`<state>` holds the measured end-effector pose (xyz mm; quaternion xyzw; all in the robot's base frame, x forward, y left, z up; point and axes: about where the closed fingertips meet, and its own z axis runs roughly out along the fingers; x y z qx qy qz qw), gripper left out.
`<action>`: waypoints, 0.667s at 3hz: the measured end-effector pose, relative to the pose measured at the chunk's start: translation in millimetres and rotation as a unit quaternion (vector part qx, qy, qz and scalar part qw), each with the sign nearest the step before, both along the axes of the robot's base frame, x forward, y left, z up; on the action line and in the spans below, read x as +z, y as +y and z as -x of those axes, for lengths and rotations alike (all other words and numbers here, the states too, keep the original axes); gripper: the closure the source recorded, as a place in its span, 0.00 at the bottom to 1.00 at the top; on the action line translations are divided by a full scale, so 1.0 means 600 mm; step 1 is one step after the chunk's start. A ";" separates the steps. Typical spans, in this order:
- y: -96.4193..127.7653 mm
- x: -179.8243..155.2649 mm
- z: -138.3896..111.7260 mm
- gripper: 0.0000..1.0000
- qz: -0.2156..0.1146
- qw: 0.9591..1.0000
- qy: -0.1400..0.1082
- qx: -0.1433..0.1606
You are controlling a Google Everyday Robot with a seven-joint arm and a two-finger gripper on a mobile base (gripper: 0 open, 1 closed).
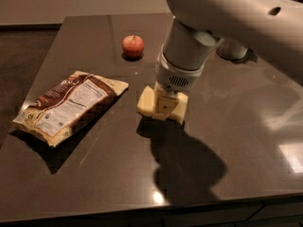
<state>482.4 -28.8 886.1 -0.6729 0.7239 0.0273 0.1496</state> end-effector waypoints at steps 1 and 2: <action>0.047 0.007 -0.025 1.00 -0.016 1.000 -0.001 0.025; 0.081 -0.003 -0.040 0.83 -0.029 0.999 -0.001 0.037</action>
Offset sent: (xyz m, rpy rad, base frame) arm 0.0378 0.0733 -0.0115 0.0943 -0.0014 0.1001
